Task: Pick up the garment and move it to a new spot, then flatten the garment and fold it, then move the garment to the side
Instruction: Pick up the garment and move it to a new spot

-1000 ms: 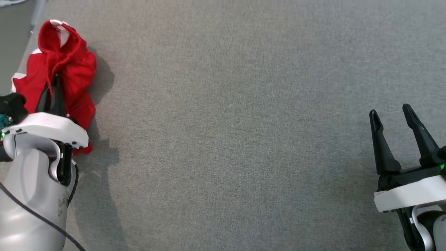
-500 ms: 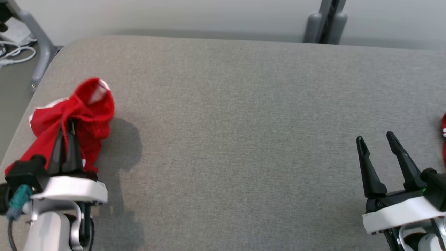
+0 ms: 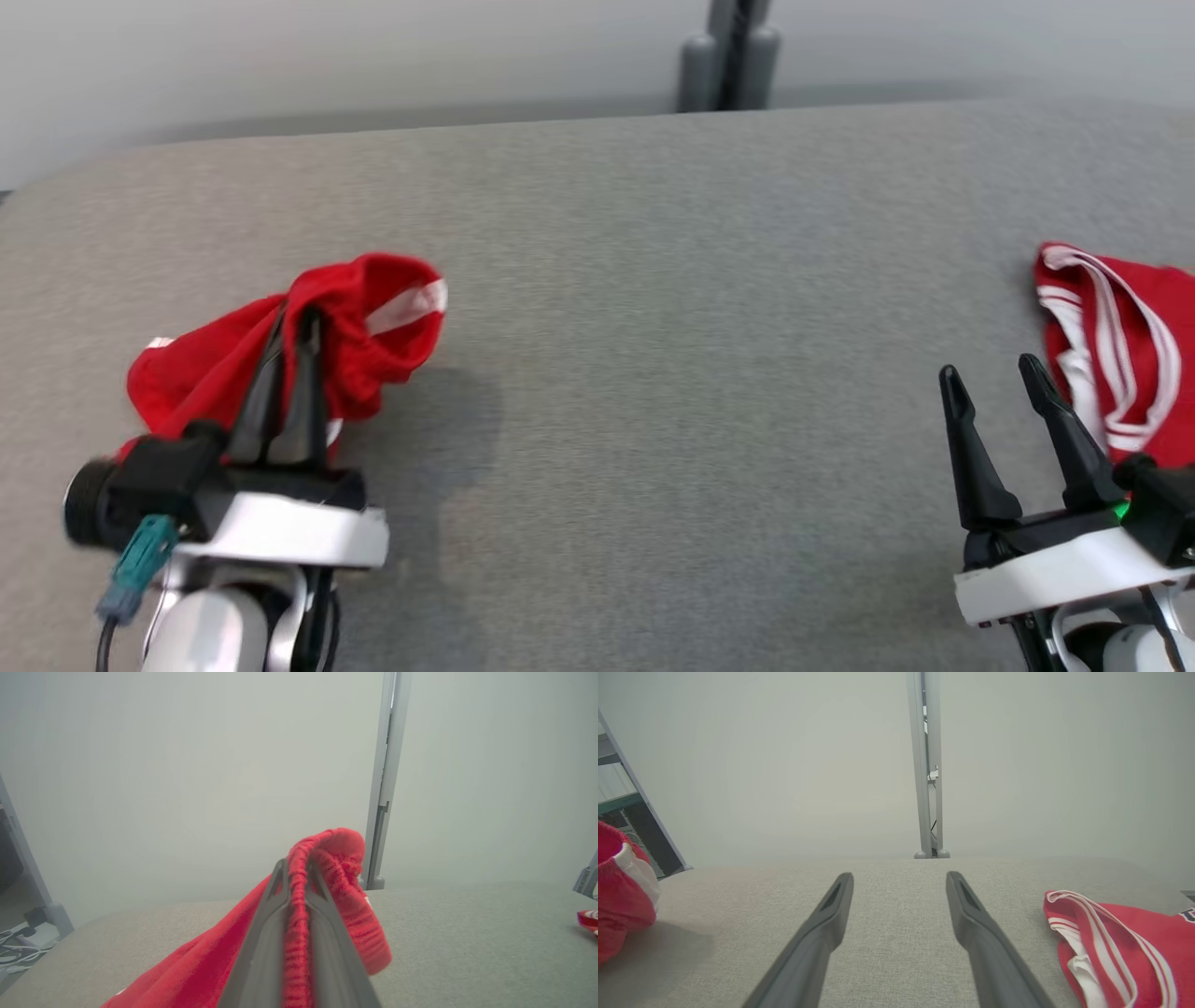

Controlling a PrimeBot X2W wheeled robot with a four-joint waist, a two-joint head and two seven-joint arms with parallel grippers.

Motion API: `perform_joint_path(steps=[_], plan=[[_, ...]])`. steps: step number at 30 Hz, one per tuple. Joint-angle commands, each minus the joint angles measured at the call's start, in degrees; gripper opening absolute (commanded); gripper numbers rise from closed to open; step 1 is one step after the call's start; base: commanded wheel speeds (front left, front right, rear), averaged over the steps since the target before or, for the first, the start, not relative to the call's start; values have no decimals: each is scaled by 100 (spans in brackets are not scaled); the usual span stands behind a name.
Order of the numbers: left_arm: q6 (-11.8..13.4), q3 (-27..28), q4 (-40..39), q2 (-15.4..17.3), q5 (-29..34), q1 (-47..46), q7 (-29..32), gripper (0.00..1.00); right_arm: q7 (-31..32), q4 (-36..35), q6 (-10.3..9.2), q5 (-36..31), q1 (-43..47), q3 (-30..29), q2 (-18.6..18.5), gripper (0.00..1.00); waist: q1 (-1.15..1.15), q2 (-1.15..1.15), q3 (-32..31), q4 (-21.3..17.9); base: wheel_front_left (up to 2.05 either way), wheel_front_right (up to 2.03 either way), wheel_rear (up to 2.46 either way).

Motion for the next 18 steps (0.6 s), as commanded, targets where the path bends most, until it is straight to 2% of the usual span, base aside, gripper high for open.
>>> perform_joint_path(steps=[1, 7, 8, 13, 18], plan=[[-92, -123, -45, -12, 52, -295, 34, 0, -46, -11, -4, 25, -119, 26, -2, 100, 0, 0, 278, -489, 0, 0, 0], [-391, -692, 272, -105, 206, -1094, 177, 0, -227, 104, -4, 130, -364, 133, 59, 100, 0, 0, 799, -1360, 0, 0, 0], [-391, -692, 272, -105, 206, -1094, 177, 0, -227, 104, -4, 130, -364, 133, 59, 100, 0, 0, 799, -1360, 0, 0, 0], [-583, -1103, 952, -203, 272, -1503, 311, 0, -470, 340, -4, 284, -473, 174, 107, 100, 0, 0, 1166, -1857, 0, 0, 0], [-796, -1411, 1766, -264, 234, -1700, 331, 0, -689, 590, -4, 406, -544, 231, 124, 100, 0, 0, 1397, -2012, 0, 0, 0]])
